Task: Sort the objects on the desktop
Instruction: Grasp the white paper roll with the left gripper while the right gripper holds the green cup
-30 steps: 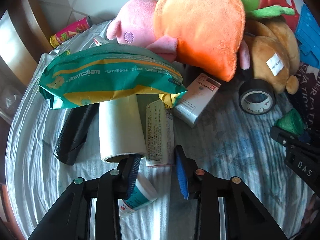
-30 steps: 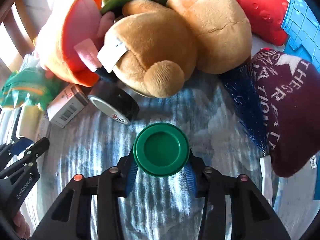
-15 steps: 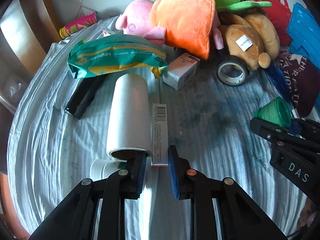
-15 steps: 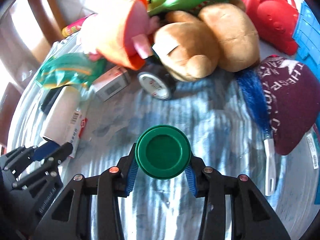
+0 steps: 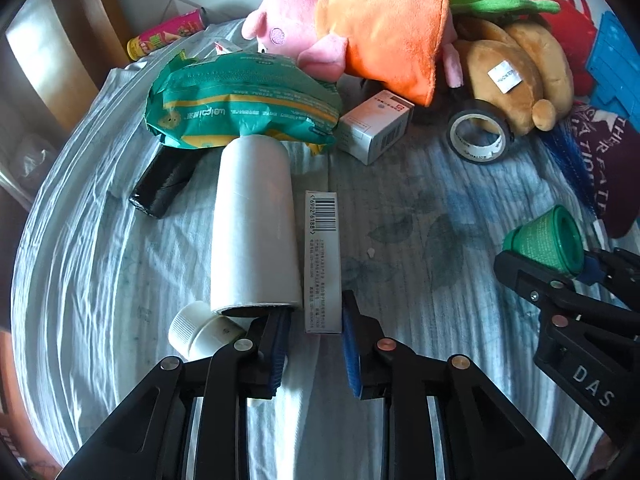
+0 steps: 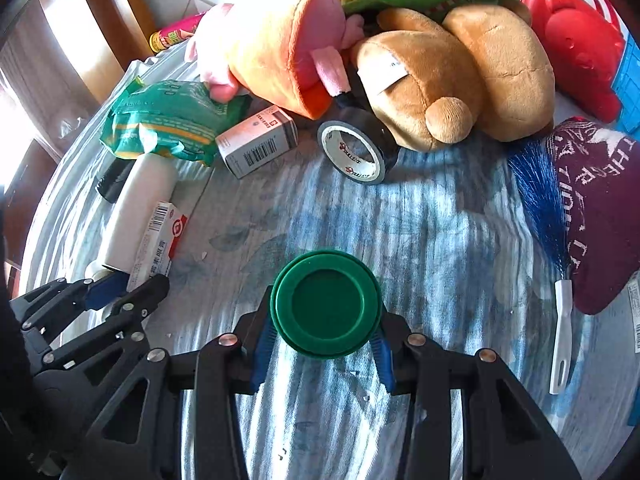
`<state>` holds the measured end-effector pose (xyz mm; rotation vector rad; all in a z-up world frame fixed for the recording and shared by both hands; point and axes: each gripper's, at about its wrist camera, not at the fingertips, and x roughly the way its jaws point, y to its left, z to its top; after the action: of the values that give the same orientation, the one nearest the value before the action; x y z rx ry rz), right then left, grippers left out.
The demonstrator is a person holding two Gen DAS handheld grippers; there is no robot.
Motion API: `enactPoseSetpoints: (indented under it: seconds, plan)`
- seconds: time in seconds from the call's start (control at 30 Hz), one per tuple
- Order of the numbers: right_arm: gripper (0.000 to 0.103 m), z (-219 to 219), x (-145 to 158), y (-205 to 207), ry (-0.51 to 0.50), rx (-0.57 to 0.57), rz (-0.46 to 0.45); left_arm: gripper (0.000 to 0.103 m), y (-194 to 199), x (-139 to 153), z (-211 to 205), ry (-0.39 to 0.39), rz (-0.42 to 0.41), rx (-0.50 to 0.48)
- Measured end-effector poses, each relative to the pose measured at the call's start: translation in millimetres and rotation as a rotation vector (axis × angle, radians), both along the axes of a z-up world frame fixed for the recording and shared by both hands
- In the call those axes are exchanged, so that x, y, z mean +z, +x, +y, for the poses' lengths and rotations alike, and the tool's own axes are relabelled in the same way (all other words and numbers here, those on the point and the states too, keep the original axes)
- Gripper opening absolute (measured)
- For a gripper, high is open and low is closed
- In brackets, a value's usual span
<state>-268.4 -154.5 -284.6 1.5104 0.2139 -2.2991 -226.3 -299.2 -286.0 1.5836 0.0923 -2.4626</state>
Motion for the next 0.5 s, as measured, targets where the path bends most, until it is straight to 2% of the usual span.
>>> enactPoseSetpoints:
  seconds: [0.1, 0.4, 0.5]
  plan:
    - [0.041, -14, 2, -8, -0.003, 0.008, 0.010, 0.024, 7, 10, 2, 0.013, 0.020, 0.002]
    - [0.041, -13, 16, 1, -0.016, 0.049, 0.029, 0.023, 19, 30, 1, -0.014, 0.063, 0.030]
    - [0.041, -15, 21, 2, -0.017, 0.053, 0.037, 0.026, 21, 37, -1, -0.017, 0.073, 0.039]
